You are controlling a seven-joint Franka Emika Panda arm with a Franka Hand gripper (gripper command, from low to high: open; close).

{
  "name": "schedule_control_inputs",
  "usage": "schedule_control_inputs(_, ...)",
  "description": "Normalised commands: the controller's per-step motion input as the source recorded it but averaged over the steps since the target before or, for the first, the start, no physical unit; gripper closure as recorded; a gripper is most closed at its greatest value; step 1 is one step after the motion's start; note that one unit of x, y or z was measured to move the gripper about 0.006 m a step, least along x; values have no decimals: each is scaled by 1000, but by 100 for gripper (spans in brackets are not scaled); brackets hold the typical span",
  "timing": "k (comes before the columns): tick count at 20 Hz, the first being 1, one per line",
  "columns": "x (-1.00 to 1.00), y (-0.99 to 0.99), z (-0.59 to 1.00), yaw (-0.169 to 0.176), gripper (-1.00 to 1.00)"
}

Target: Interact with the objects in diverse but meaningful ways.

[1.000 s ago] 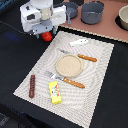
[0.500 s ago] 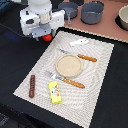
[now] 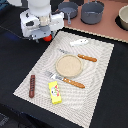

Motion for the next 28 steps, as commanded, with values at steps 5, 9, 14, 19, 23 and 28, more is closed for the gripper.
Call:
schedule_control_inputs(5, -104, 135, -185, 0, 100)
schedule_control_inputs(9, -394, 30, 847, 19, 100)
schedule_control_inputs(14, -266, 129, 1000, 28, 100)
schedule_control_inputs(19, 131, 437, 991, 25, 100)
schedule_control_inputs(23, 515, 726, 891, 35, 100)
schedule_control_inputs(28, 567, 827, 734, 22, 100)
